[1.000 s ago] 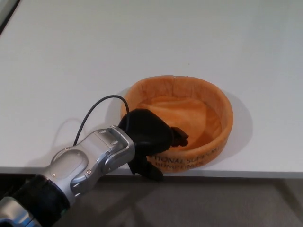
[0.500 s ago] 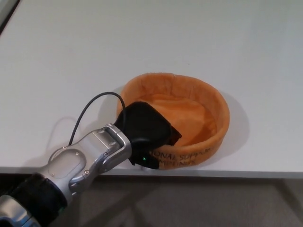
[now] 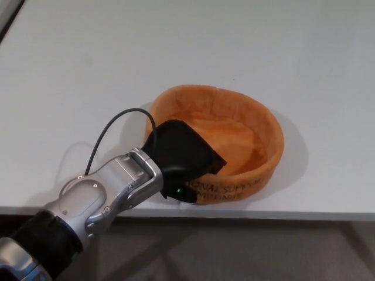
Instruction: A soft plate is kept in the center of the table close to the robot and the robot uses its left hand to pick up the plate, turns it upside down and places it back on the table
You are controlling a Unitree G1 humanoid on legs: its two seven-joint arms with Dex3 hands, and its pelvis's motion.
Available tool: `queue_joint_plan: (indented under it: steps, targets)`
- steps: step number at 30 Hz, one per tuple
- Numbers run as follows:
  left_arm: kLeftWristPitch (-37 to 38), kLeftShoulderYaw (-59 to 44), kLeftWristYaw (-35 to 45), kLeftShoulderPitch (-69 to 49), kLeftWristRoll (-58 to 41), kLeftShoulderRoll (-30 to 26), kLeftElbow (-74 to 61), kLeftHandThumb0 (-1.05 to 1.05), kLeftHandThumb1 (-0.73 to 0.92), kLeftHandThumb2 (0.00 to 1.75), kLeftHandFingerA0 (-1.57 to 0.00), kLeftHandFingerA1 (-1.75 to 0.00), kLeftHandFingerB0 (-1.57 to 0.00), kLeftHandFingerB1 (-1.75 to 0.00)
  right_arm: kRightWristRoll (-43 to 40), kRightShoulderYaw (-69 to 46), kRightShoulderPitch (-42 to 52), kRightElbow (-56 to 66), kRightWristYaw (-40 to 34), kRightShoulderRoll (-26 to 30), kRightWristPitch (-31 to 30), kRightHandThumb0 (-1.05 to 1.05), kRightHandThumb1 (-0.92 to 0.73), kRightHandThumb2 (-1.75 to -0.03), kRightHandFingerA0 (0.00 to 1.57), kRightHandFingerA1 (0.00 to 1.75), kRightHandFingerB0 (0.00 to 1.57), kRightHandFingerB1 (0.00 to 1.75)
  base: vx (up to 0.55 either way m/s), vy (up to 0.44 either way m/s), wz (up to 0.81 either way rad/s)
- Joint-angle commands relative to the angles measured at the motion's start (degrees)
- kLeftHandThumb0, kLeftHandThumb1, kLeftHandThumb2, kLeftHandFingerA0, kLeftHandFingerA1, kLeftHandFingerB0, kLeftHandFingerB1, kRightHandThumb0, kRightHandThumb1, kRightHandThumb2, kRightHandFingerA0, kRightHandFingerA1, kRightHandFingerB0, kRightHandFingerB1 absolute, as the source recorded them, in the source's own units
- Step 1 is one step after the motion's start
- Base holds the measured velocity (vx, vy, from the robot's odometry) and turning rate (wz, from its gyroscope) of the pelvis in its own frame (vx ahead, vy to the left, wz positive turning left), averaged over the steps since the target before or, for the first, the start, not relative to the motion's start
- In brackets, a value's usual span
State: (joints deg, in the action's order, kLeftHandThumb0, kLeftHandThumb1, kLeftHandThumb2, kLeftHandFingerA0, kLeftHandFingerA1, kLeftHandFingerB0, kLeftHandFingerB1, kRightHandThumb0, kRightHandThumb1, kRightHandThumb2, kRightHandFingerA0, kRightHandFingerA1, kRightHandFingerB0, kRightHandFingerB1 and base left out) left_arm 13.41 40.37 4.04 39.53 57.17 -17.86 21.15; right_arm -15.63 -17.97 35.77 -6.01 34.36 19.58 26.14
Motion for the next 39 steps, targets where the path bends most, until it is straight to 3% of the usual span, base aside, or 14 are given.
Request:
queue_joint_plan:
  steps: [1,7,11,20,21,25,28,29,33,34,36,37,39]
  targets:
    - [-3.4,-5.2,9.6,-2.4,-10.2,2.9,-2.3,-0.36,0.6,0.57,-0.9,-1.75,-0.74,-1.7,0.3,-0.1,0.1,0.0,0.1,0.9,0.1,-0.74,-0.92,-0.75,0.24,0.39,0.07,0.22,0.0,0.0,0.0]
    - [-7.4,-10.5,17.9,-5.1,-19.7,7.6,-5.9,-0.41,0.55,0.57,-0.88,-1.75,-0.77,-1.75,0.4,0.1,0.0,-0.2,0.7,1.4,-0.5,-0.75,-0.92,-0.76,0.25,0.42,0.07,0.23,0.0,0.0,0.0]
    - [-13.8,-16.2,24.6,-7.3,-31.3,13.1,-8.6,-0.38,0.52,0.58,-0.89,-1.75,-0.77,-1.75,1.1,0.0,-0.1,-0.5,0.4,1.6,-0.2,-0.77,-0.92,-0.75,0.3,0.44,0.1,0.24,0.0,0.0,0.0]
    - [-14.8,-22.5,25.6,-7.3,-40.0,18.7,-11.8,-0.36,0.55,0.62,-0.95,-1.75,-0.81,-1.75,0.3,0.0,-0.2,-0.2,1.0,1.7,-0.6,-0.75,-0.91,-0.74,0.32,0.48,0.13,0.3,0.0,0.0,0.0]
    - [-16.9,-23.9,26.1,-7.5,-41.9,20.0,-12.9,-0.31,0.55,0.63,-0.92,-1.75,-0.78,-1.75,0.0,0.1,0.0,0.0,1.1,1.6,-0.9,-0.73,-0.77,-1.07,0.29,0.55,0.1,0.44,0.0,0.0,0.0]
    - [-20.2,-27.5,26.4,-7.8,-46.6,23.4,-15.2,-0.29,0.53,0.66,-0.92,-1.75,-0.74,-1.75,-0.2,0.0,0.1,0.1,1.3,1.7,-1.4,-0.74,-0.76,-1.08,0.29,0.56,0.09,0.43,0.0,0.0,0.0]
    - [-24.7,-30.6,26.8,-8.2,-51.1,26.3,-18.2,-0.29,0.54,0.68,-0.95,-1.75,-0.73,-1.75,-0.4,0.1,0.5,0.8,1.3,1.8,-2.0,-0.73,-0.75,-1.07,0.3,0.56,0.09,0.43,0.0,0.0,0.0]
    - [-27.9,-33.2,25.4,-8.3,-54.9,29.1,-20.6,-0.27,0.54,0.69,-0.94,-1.75,-0.73,-1.75,-1.2,0.0,-0.1,0.0,1.9,1.7,-1.7,-0.71,-0.92,-0.69,0.38,0.49,0.19,0.3,0.0,0.0,0.0]
    - [-31.7,-38.0,22.9,-9.0,-61.6,34.4,-23.5,-0.25,0.52,0.68,-0.91,-1.75,-0.72,-1.75,-0.5,0.1,0.3,0.1,1.8,1.9,-1.6,-0.73,-0.92,-0.69,0.42,0.51,0.2,0.3,0.0,0.0,0.0]
    - [-32.3,-39.2,22.0,-9.1,-63.0,35.9,-23.9,-0.26,0.51,0.67,-0.91,-1.75,-0.72,-1.75,-0.6,0.0,0.5,0.5,1.7,1.9,-2.0,-0.75,-0.76,-1.08,0.39,0.6,0.14,0.45,0.0,0.0,0.0]
    - [-32.2,-40.6,21.1,-8.8,-64.8,37.5,-24.0,-0.25,0.51,0.66,-0.91,-1.75,-0.71,-1.75,-0.5,-0.2,0.4,0.5,1.6,2.1,-2.0,-0.74,-0.75,-1.08,0.39,0.6,0.14,0.46,0.0,0.0,0.0]
    - [-33.0,-43.8,17.6,-9.2,-70.2,41.4,-25.2,-0.24,0.52,0.65,-0.93,-1.75,-0.73,-1.75,-0.4,0.1,0.1,-0.4,2.3,2.1,-0.7,-0.73,-0.92,-0.69,0.41,0.53,0.2,0.31,0.0,0.0,0.0]
    - [-33.2,-46.7,16.2,-9.2,-76.1,44.2,-25.3,-0.22,0.53,0.67,-0.95,-1.75,-0.75,-1.75,-0.6,0.2,-0.3,-1.1,2.7,2.1,-0.5,-0.73,-0.92,-0.68,0.41,0.54,0.2,0.31,0.0,0.0,0.0]
